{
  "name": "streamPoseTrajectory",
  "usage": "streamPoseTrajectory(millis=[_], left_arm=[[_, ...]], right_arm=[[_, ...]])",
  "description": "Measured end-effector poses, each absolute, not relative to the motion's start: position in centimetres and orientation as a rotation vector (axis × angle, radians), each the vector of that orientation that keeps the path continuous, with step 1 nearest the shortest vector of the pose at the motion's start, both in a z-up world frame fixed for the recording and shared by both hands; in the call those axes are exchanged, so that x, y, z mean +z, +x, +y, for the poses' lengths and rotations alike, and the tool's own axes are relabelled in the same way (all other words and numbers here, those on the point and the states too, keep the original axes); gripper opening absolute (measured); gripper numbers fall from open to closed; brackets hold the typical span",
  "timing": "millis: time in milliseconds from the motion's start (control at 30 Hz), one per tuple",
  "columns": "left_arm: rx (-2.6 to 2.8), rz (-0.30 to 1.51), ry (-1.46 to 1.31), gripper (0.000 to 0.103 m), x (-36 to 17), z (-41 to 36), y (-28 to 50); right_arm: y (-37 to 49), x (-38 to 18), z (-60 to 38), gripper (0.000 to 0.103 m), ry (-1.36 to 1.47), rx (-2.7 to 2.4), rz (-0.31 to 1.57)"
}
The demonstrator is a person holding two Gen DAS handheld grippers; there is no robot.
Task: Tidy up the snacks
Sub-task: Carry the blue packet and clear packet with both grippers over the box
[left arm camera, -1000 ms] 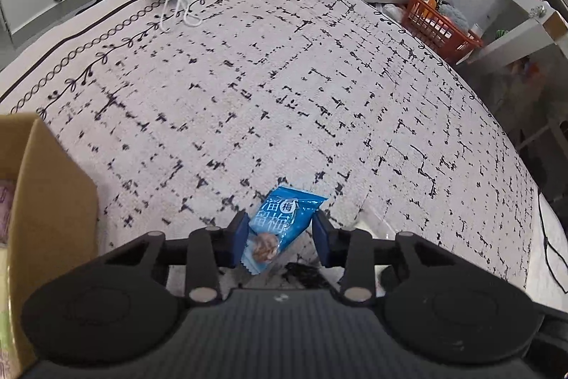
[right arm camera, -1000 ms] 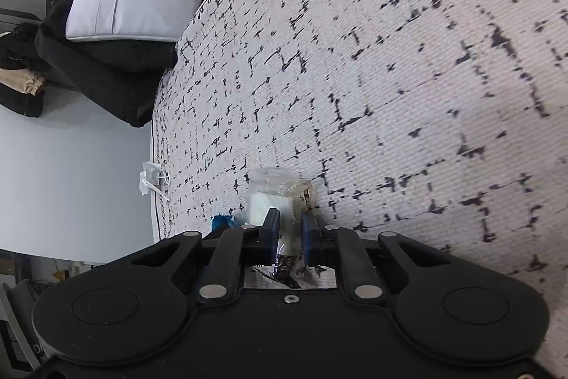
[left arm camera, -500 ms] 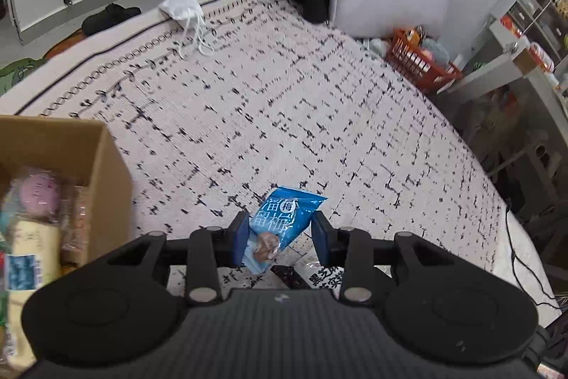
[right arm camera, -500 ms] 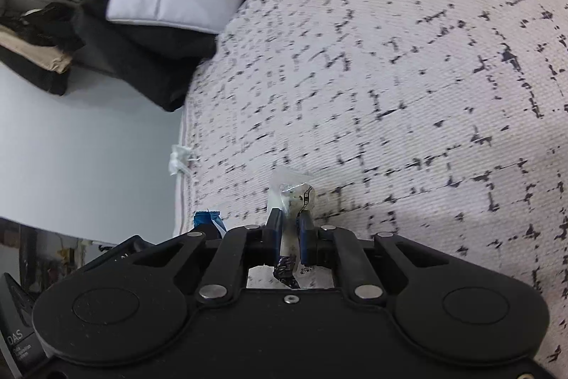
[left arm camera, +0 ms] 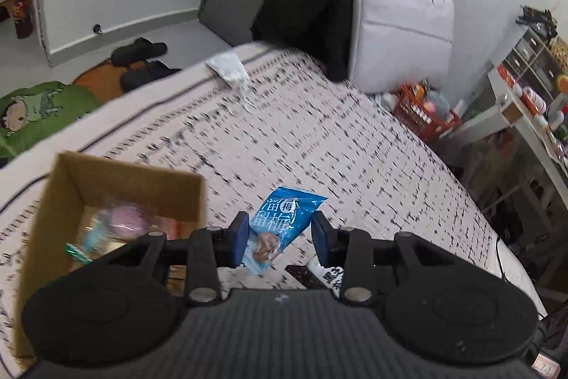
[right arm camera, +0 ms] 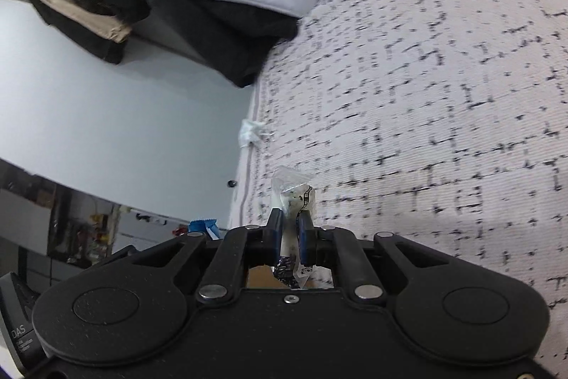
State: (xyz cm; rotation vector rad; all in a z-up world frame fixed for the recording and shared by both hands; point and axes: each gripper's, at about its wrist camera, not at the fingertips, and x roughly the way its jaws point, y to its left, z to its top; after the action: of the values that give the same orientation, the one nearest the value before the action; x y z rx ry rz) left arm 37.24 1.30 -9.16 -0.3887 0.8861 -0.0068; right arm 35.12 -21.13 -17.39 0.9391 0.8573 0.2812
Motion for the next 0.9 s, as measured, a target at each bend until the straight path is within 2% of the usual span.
streamPoseTrajectory(millis=[333, 900], left_arm=[[0.080, 0.853, -0.403, 0.037, -7.2, 6.6, 35.0], [0.157, 0.857, -0.474, 0.037, -8.1, 13.0, 33.1]], right_arm=[[34.7, -15.9, -18.1, 0.009, 0.904, 0.383, 0.857], [35.0, -15.4, -12.5, 0.009, 0.808, 0.486, 0.891]])
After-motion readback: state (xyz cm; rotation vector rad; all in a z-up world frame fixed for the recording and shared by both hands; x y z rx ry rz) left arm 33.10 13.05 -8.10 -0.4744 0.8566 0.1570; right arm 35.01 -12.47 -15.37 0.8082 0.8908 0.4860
